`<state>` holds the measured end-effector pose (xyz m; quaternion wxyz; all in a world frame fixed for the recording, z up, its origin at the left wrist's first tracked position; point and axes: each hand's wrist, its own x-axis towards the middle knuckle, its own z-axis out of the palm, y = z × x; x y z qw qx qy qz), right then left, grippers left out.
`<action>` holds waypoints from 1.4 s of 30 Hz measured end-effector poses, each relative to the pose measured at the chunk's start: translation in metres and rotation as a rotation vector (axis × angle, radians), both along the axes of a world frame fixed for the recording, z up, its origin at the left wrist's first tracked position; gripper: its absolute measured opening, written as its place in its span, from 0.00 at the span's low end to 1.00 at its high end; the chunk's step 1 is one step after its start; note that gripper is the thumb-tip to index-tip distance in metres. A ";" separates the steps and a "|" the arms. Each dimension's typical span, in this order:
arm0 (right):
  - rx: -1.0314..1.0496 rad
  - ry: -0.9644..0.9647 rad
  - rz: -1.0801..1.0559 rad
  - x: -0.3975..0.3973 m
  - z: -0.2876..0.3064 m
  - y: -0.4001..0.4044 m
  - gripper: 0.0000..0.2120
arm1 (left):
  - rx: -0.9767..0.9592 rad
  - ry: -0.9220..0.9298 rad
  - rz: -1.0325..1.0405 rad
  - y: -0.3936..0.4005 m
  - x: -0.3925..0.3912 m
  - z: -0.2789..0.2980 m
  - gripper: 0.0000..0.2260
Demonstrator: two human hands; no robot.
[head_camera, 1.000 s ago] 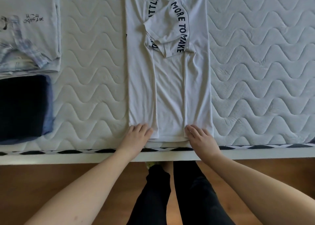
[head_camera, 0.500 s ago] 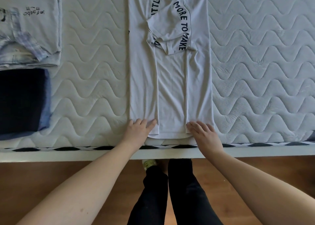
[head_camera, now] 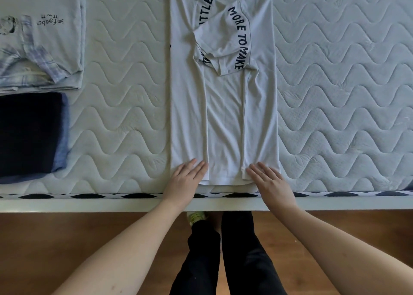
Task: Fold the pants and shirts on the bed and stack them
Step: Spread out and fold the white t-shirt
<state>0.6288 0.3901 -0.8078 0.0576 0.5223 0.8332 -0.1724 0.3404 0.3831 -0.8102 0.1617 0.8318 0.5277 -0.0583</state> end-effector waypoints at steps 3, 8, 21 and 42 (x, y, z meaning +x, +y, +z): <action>0.022 -0.013 0.026 0.002 -0.004 -0.001 0.36 | 0.023 0.019 0.064 -0.001 -0.009 -0.001 0.26; 0.008 -0.004 -0.077 -0.009 -0.011 -0.009 0.36 | 0.038 0.046 0.106 -0.003 -0.014 -0.002 0.27; 0.138 0.095 -0.010 0.001 0.017 -0.029 0.21 | 0.206 -0.138 0.067 -0.028 -0.026 0.027 0.15; -0.128 -0.049 -0.021 0.005 0.231 -0.111 0.27 | -0.178 -0.030 0.149 -0.123 -0.031 0.212 0.19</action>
